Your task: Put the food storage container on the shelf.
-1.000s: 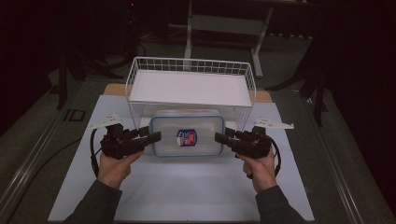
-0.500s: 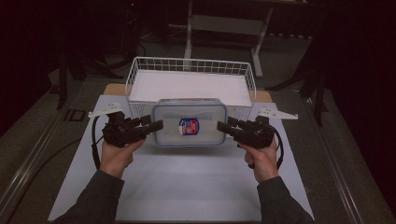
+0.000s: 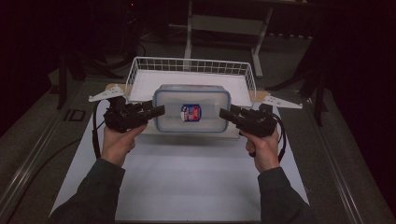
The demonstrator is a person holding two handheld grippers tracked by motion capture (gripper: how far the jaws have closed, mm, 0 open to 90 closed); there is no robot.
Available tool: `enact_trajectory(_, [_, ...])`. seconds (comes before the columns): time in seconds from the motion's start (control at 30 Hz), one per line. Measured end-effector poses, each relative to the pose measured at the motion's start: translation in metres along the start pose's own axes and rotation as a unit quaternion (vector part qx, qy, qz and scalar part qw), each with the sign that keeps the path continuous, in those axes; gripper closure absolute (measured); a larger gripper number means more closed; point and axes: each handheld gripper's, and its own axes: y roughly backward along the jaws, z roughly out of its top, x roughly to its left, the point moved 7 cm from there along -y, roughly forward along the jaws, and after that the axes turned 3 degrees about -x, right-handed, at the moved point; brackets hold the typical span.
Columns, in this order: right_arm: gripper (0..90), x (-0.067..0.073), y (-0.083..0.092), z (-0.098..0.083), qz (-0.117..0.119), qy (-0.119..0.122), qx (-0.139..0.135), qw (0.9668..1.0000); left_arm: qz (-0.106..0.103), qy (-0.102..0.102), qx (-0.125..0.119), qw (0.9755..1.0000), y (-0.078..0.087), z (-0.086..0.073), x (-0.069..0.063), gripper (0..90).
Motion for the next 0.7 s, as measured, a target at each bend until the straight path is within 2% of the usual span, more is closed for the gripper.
enact_trajectory(0.27, [52.5, -0.003, -0.006, 0.017, 0.001, 0.010, -0.002, 0.9999, 0.001, -0.005, -0.009, 0.9999, -0.002, 0.015, 0.005, 49.2])
enact_trajectory(0.47, [52.4, -0.006, -0.012, 0.025, 0.001, 0.009, -0.002, 1.0000, 0.002, -0.006, -0.013, 0.9999, -0.005, 0.024, 0.011, 49.2])
enact_trajectory(0.57, [52.4, -0.009, -0.015, 0.030, -0.001, 0.009, -0.006, 0.9999, 0.000, -0.002, -0.023, 0.9997, -0.008, 0.030, 0.014, 49.3])
enact_trajectory(0.7, [52.3, -0.015, -0.019, 0.035, -0.004, 0.000, -0.009, 1.0000, 0.002, -0.001, -0.030, 0.9995, -0.014, 0.038, 0.020, 49.3])
